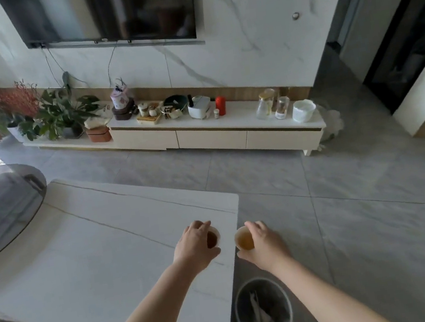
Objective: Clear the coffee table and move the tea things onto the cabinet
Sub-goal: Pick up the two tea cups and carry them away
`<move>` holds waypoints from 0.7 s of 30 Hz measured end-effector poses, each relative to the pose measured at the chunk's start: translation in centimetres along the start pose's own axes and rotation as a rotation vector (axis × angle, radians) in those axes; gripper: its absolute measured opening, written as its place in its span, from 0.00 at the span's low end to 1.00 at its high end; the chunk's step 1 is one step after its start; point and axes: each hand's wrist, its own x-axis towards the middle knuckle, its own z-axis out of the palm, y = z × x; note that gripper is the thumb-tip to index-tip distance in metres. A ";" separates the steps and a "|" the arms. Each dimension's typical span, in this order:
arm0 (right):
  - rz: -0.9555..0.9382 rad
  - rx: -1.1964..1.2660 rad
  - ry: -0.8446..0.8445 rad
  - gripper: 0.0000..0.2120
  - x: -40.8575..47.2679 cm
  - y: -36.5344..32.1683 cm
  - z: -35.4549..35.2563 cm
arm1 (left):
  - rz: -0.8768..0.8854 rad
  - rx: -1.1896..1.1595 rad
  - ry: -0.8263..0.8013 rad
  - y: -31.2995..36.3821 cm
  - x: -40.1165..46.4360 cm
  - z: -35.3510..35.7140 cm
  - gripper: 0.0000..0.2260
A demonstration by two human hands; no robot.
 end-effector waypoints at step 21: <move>0.203 -0.027 0.132 0.38 0.5 22.1 -14.9 | 0.213 0.019 -0.147 23.0 12.0 6.6 0.35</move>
